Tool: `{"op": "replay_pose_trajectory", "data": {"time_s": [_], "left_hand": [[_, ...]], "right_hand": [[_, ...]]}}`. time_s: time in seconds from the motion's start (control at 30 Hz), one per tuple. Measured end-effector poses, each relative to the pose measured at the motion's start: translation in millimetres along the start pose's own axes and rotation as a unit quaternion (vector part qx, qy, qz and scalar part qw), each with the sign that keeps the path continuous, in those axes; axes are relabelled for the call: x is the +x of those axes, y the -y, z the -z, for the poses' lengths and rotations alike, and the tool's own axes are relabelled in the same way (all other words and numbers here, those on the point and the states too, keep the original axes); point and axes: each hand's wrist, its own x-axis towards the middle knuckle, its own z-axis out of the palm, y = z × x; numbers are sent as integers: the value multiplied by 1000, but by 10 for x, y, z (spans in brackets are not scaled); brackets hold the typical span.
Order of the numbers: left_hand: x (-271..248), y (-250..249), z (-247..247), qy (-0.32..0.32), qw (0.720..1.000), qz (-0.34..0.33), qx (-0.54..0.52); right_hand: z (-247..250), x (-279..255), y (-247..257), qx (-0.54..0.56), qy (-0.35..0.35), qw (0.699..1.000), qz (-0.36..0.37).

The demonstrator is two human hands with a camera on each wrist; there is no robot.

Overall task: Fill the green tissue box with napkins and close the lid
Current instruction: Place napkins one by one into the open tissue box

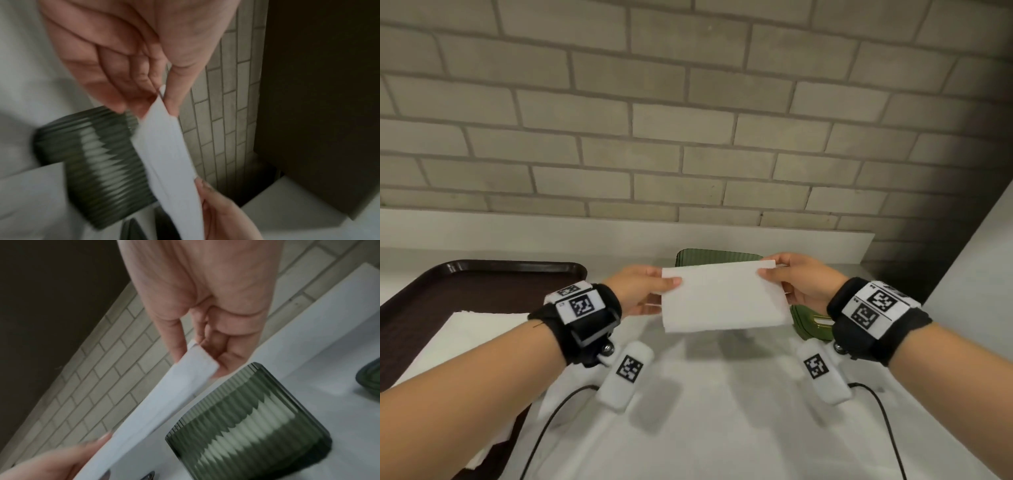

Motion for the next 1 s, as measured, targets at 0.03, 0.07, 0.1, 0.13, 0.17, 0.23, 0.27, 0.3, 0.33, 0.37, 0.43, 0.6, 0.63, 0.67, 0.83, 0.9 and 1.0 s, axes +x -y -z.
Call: {"op": "replay_pose_trajectory", "data": {"time_s": [0.03,0.07,0.1,0.13,0.17,0.23,0.27,0.3,0.33,0.37,0.43,0.6,0.63,0.67,0.83,0.9,1.0], "left_hand": [[85,-55,-25,-15,1000,-4,-20],[169,-112,-50,-29,999,-7,-37],[245,-163,-78,-40,998,-10,-54],[317,-214,-106,-50,996,-14,-69],[382,-260,-126,-59,995,-20,-81],[497,-330,-143,-93,991,-33,-87],[555,-346,-136,-111,989,-36,-90],[612,-349,-119,-122,987,-38,-96],[655,-349,-101,-126,986,-38,-102],[700,-334,-76,-128,986,-38,-102],[776,-278,-20,-136,987,-33,-74],[658,-45,163,-138,976,-33,168],[596,3,184,-113,968,-36,221],[523,69,197,-85,959,-35,268],[160,358,185,62,898,-17,434],[65,477,147,93,872,-3,480],[-52,621,79,95,861,12,499]], "right_hand": [[-12,55,-18,26,-16,1000,-7],[-29,106,-29,47,-22,999,-13],[-48,147,-41,66,-21,997,-19],[-70,179,-48,79,-16,996,-23],[-89,207,-50,82,-16,996,-26],[-117,270,-48,74,-28,996,-26],[-125,307,-48,75,-43,996,-22],[-128,352,-49,79,-64,995,-16],[-121,406,-57,83,-88,993,-11],[-112,456,-64,89,-108,990,-7],[-92,539,-69,100,-129,987,-11],[-84,684,-84,88,-130,986,-51],[-77,698,-66,87,-129,986,-59],[-76,726,-71,80,-125,987,-66],[-78,911,-82,-31,-66,992,-105],[-58,1037,-91,-82,-61,986,-133],[-41,1148,-75,-154,-47,972,-171]]}}
